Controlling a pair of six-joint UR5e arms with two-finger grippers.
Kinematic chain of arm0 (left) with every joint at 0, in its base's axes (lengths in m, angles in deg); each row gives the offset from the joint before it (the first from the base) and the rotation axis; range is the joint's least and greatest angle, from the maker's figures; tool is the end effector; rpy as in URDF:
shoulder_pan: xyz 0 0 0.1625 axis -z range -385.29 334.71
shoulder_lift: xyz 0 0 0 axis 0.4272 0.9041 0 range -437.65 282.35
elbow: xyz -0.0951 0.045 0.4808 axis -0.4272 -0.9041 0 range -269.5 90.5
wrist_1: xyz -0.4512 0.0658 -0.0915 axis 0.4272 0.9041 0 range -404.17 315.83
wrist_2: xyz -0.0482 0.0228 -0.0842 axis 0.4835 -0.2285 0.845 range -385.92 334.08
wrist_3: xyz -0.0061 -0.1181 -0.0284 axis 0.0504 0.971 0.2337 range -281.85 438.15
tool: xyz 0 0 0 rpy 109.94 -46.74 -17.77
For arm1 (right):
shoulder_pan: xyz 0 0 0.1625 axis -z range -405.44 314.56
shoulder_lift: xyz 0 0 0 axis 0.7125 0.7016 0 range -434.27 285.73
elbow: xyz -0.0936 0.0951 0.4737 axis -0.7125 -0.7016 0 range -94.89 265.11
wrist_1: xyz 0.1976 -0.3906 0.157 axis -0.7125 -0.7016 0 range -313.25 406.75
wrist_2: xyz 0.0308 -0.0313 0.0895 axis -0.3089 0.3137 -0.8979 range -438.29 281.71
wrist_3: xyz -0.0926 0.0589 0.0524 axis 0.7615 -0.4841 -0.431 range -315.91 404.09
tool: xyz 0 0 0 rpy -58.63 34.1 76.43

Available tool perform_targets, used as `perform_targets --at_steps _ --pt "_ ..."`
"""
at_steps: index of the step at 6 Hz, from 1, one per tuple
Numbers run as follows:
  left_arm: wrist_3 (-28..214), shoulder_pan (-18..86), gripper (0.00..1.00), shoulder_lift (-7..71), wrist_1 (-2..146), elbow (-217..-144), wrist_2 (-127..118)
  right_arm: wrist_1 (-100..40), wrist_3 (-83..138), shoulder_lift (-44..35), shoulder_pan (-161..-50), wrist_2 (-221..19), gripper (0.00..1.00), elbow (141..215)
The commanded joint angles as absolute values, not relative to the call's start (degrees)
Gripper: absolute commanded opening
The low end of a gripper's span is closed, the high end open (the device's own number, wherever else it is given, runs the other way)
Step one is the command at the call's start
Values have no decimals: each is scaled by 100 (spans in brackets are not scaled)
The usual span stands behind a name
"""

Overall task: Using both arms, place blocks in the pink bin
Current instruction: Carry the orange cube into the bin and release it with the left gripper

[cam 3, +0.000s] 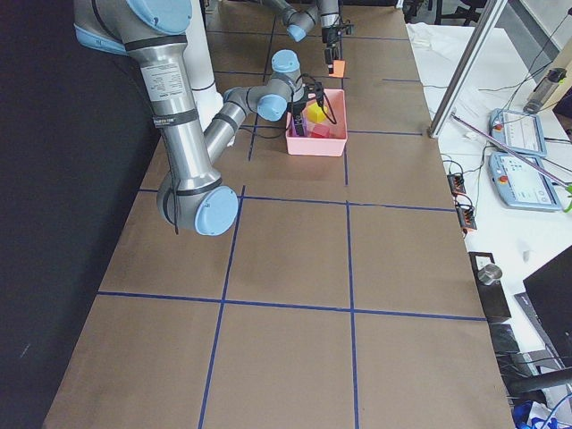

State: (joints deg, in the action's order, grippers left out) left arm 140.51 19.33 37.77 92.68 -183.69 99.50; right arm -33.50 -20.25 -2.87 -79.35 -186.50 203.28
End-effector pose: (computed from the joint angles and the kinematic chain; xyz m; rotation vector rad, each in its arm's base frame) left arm 0.4672 -0.5492 0.3132 0.3358 1.3393 0.1643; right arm -0.4560 -0.4213 0.2848 0.2325 -0.9926 -0.0254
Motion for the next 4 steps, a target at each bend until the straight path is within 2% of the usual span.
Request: perform_targets --at_steps 1,2,3,4 --pt "14670 1323 25 4011 9241 -18636 9933 -3341 -2025 -237 -7945 -18648 100 20341" --pt "14680 1111 51 4012 9241 -18636 9715 -3341 -2033 -237 -7954 -18648 100 20349" --pt "14671 1092 82 4003 9241 -18610 9374 -3341 -2033 -211 -7954 -18640 100 20341" --pt "14636 1048 99 3951 9249 -18618 9188 -3341 -2033 -193 -7954 -18648 100 20341"
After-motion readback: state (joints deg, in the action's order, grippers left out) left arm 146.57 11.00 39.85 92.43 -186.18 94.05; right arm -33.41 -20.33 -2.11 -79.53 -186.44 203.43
